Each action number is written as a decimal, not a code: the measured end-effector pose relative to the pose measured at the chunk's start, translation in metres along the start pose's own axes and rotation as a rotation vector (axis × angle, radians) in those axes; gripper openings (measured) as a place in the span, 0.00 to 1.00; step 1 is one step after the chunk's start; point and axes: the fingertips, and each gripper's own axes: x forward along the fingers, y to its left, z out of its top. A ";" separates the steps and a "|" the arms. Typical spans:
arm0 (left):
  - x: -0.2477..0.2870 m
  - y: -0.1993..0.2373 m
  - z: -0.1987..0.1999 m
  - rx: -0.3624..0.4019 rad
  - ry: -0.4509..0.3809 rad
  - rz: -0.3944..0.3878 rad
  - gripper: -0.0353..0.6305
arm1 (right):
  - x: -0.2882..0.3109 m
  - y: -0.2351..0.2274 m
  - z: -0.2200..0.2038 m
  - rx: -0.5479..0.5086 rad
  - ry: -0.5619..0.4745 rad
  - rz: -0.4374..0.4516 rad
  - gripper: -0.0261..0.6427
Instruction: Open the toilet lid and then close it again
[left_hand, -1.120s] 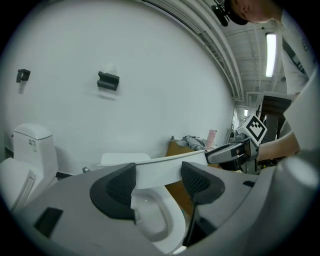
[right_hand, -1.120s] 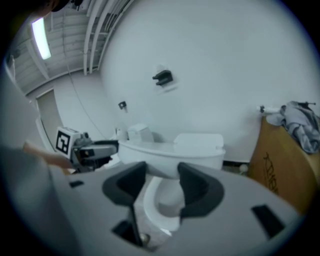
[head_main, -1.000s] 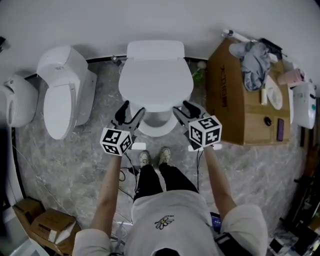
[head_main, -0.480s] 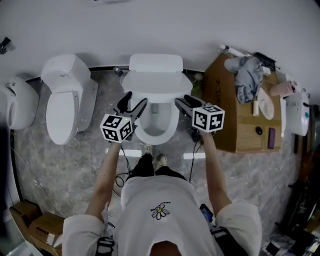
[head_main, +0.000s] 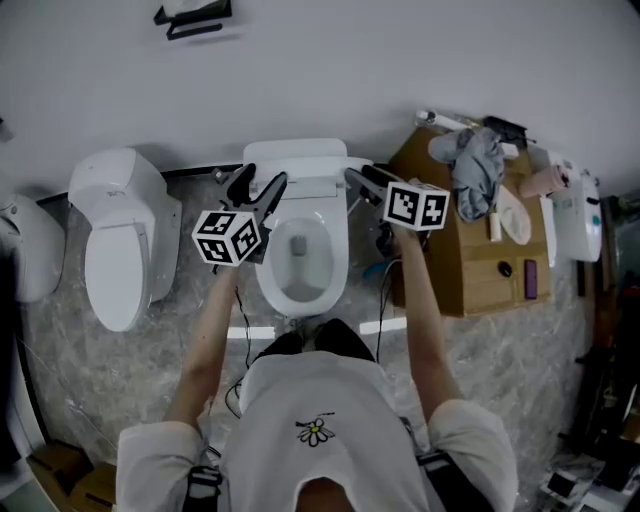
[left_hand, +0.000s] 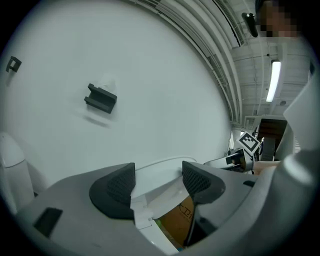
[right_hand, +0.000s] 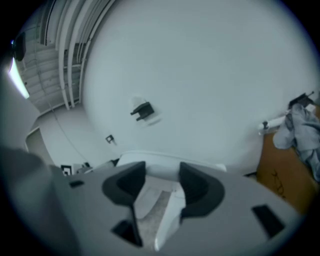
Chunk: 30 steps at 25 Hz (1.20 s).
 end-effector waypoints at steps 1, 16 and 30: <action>0.006 0.004 0.006 -0.004 -0.006 0.001 0.51 | 0.004 -0.002 0.008 0.004 -0.009 0.002 0.39; 0.114 0.070 0.086 0.114 -0.065 0.094 0.51 | 0.090 -0.041 0.123 0.016 -0.064 0.076 0.39; 0.183 0.123 0.110 0.123 -0.032 0.202 0.51 | 0.154 -0.073 0.180 -0.053 -0.045 0.030 0.38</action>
